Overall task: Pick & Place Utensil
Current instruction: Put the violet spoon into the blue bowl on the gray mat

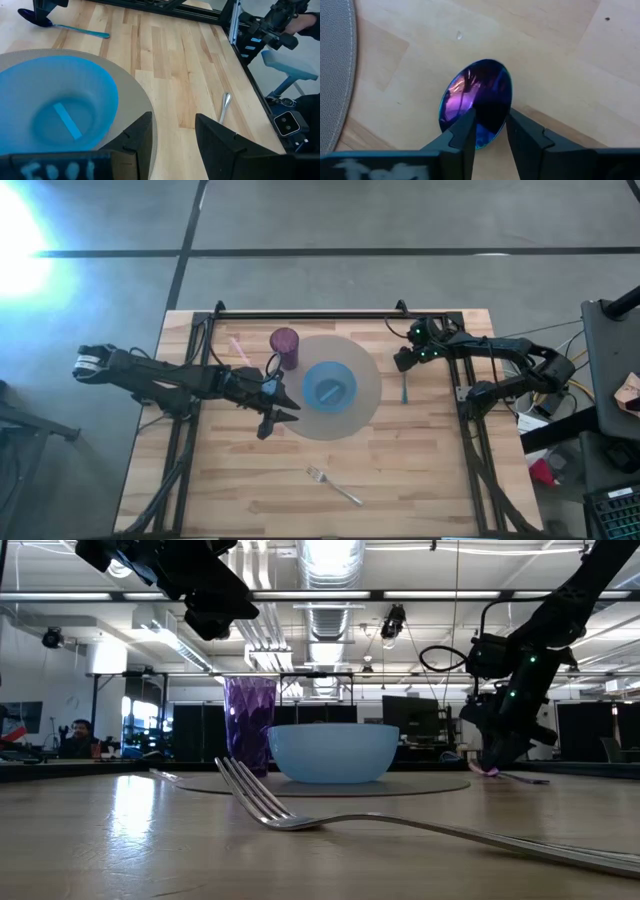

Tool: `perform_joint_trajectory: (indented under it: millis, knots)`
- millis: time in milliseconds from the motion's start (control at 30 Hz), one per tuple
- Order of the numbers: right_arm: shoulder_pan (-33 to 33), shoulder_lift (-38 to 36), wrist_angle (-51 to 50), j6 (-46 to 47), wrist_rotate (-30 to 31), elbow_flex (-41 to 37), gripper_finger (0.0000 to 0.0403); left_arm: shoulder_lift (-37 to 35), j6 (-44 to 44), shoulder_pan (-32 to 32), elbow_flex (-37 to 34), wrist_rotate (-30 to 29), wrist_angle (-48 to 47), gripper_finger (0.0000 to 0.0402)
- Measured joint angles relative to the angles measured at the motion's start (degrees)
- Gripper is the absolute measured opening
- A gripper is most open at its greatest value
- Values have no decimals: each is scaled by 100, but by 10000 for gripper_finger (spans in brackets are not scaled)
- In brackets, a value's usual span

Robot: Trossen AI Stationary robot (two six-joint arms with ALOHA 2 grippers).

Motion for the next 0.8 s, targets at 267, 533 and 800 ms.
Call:
perform_joint_trajectory:
  millis: [267, 533, 800]
  knots:
    - [0, -4, 18, 46, -11, 0, 63, 0, -38, -5, 0, 0, -2, 140]
    - [0, -15, 61, 87, -31, 9, 23, 0, -40, -5, 0, 0, -4, 140]
    - [-2, -26, 56, 41, -57, 20, 9, 0, -40, -3, 0, 2, -7, 140]
